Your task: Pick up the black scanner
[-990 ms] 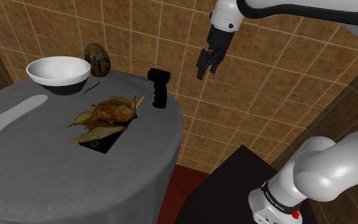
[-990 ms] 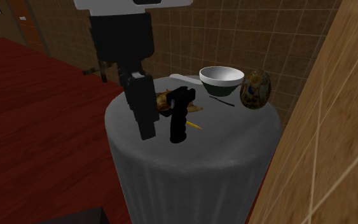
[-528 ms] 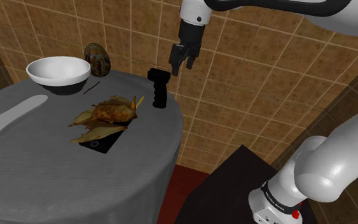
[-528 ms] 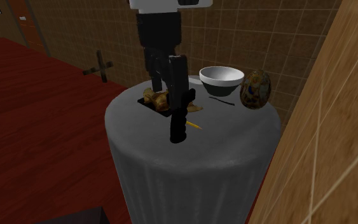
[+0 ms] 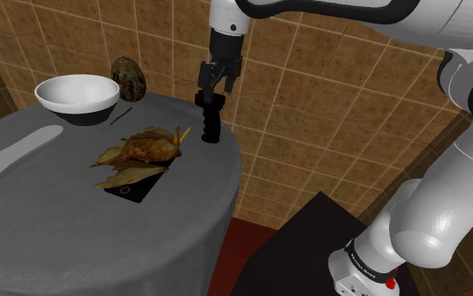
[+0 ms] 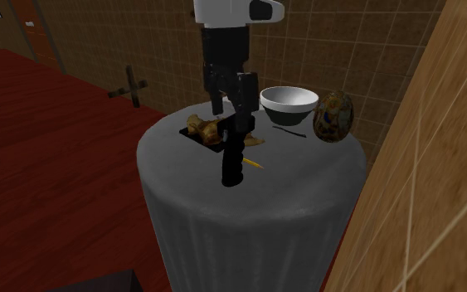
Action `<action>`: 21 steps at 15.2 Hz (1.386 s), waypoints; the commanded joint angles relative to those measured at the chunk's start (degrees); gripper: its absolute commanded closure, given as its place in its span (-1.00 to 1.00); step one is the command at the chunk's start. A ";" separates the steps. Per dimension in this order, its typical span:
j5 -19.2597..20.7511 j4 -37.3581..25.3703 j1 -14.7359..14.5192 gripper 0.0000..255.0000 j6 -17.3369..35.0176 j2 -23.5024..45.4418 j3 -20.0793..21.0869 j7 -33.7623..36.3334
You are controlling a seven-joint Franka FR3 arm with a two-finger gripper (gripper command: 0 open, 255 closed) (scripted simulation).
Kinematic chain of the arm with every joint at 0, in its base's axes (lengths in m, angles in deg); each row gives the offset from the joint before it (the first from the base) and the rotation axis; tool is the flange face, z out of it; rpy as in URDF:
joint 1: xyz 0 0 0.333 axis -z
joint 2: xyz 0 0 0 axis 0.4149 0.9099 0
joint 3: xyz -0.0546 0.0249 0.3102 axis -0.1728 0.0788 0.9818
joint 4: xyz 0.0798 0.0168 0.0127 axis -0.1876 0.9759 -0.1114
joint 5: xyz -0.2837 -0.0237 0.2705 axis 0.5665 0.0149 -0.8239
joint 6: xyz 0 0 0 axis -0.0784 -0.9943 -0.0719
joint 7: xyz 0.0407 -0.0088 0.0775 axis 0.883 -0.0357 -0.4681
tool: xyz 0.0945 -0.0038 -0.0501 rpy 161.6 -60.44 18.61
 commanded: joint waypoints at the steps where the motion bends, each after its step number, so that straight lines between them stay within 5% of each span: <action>1: -0.06 1.89 0.08 -1.00 1.66 -0.26 -0.06 -0.11; 5: -0.13 4.22 0.12 -1.00 3.72 -0.53 -0.09 -0.12; 6: -0.13 4.21 0.10 1.00 3.69 -0.56 -0.07 -0.09; 15: -0.13 4.21 0.12 1.00 3.72 -0.53 -0.09 -0.12; 21: 0.07 -1.40 0.01 1.00 -1.13 0.26 -0.01 -0.07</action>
